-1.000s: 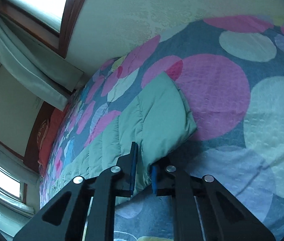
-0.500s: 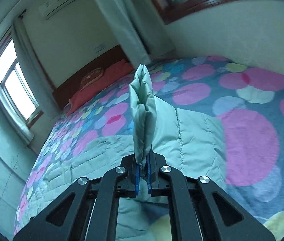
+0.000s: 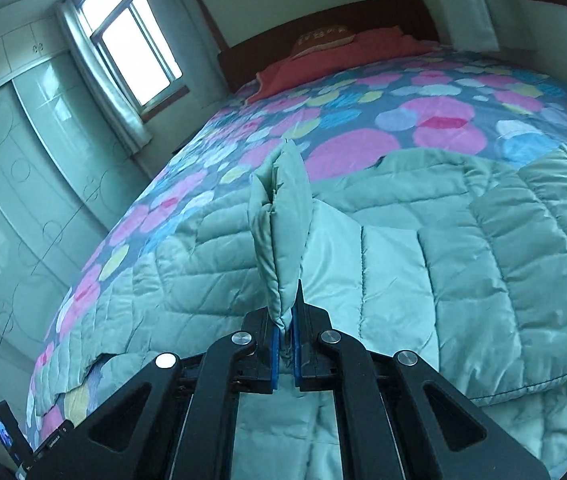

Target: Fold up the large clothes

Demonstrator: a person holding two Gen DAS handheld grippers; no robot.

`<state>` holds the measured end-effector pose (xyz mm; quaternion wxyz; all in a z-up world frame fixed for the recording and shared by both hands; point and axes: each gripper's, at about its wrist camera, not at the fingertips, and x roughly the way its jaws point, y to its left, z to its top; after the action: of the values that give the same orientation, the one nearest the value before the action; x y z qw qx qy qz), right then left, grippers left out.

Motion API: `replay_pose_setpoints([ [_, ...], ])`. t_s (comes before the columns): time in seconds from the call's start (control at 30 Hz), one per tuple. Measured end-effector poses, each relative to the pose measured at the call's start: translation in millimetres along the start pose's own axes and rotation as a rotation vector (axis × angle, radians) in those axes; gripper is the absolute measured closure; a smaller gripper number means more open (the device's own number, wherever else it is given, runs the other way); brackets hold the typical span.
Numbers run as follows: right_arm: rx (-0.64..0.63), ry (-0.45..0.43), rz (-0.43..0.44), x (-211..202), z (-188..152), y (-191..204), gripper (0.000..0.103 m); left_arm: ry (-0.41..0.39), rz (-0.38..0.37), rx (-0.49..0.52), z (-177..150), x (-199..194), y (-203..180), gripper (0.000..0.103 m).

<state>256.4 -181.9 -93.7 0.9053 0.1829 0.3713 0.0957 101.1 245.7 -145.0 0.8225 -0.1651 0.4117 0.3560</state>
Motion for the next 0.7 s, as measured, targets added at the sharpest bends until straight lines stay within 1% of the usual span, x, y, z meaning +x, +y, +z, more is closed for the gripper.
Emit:
replay_pose_setpoints([
  [0.07, -0.038, 0.05, 0.011, 18.9, -9.3, 17.1, 0.099, 0.0, 0.0, 0.0, 0.2, 0.3, -0.3, 0.003],
  [0.2, -0.08, 0.165, 0.03, 48.8, -25.7, 35.5, 0.099, -0.001, 0.002, 0.002, 0.2, 0.6, -1.0, 0.003],
  [0.3, -0.103, 0.21, 0.036, 60.2, -32.7, 44.7, 0.09, -0.001, 0.004, 0.002, 0.0, 0.3, -1.2, 0.003],
  [0.33, -0.108, 0.212, 0.049, 61.0, -33.1, 47.8, 0.081, -0.001, 0.004, 0.002, 0.3, 0.6, -0.8, 0.002],
  [0.37, -0.112, 0.213, 0.075, 58.9, -33.3, 50.9, 0.064, -0.001, 0.004, 0.002, 0.7, 1.0, -1.4, 0.002],
  [0.4, -0.114, 0.215, 0.097, 54.1, -33.7, 52.7, 0.055, -0.001, 0.003, 0.003, 0.6, 1.1, -2.0, 0.002],
  [0.43, -0.123, 0.209, 0.115, 48.1, -34.0, 56.5, 0.048, -0.001, 0.003, 0.002, 0.5, 1.2, -2.0, 0.002],
  [0.5, -0.148, 0.193, 0.131, 31.5, -32.4, 59.9, 0.048, -0.001, 0.004, 0.003, 0.6, 1.3, -2.0, 0.002],
  [0.57, -0.157, 0.155, 0.124, 9.5, -27.5, 54.5, 0.048, -0.001, 0.003, 0.002, 0.4, 1.2, -1.5, 0.002],
  [0.63, -0.137, 0.114, 0.093, -14.2, -18.7, 35.5, 0.048, -0.002, 0.003, 0.002, 0.0, 1.0, -1.9, 0.002],
  [0.7, -0.094, 0.063, 0.028, -36.9, -7.5, 3.7, 0.048, -0.002, 0.005, 0.003, 0.0, 0.9, -1.8, 0.002],
])
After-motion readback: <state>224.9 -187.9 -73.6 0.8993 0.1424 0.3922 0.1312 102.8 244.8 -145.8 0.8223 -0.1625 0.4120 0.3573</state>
